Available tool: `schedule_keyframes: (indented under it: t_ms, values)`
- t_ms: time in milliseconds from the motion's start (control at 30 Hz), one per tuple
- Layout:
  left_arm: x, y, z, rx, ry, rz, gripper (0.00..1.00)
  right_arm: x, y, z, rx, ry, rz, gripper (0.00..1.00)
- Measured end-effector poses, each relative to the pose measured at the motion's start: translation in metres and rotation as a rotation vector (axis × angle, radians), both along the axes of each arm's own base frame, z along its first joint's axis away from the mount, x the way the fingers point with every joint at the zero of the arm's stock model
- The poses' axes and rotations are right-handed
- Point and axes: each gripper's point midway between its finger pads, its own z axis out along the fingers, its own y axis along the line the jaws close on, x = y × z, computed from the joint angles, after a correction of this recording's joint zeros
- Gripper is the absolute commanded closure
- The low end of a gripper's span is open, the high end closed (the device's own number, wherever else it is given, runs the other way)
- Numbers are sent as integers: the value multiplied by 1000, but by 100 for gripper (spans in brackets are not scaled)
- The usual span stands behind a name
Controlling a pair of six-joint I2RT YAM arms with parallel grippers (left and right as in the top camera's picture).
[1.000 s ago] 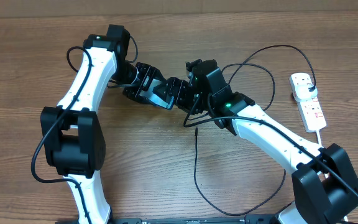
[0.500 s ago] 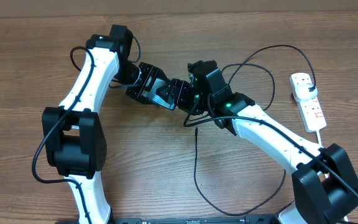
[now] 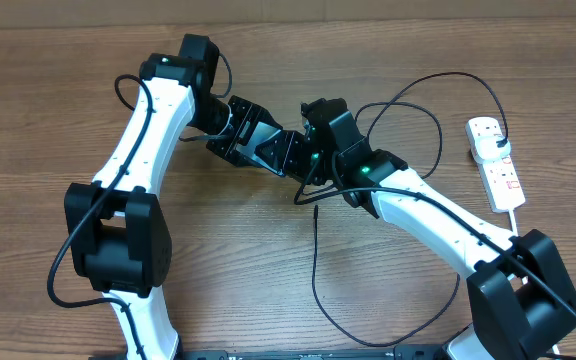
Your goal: Plug charger to phone and switch on socket
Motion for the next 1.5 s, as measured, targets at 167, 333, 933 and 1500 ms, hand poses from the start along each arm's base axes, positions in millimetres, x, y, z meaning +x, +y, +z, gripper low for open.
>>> schedule_keyframes:
  t_ms: [167, 333, 933, 1500]
  values:
    - [0, 0, 0, 2, -1, -1, 95, 1, 1, 1, 3, -8, -2, 59]
    - [0, 0, 0, 2, -1, -1, 95, 2, 1, 1, 4, -8, -3, 69]
    - [3, 2, 1, 0, -19, -8, 96, 5, -1, -3, -12, -14, -19, 96]
    - [0, -6, 9, -48, -39, -40, 0, 8, 0, 0, 2, -26, -18, 96]
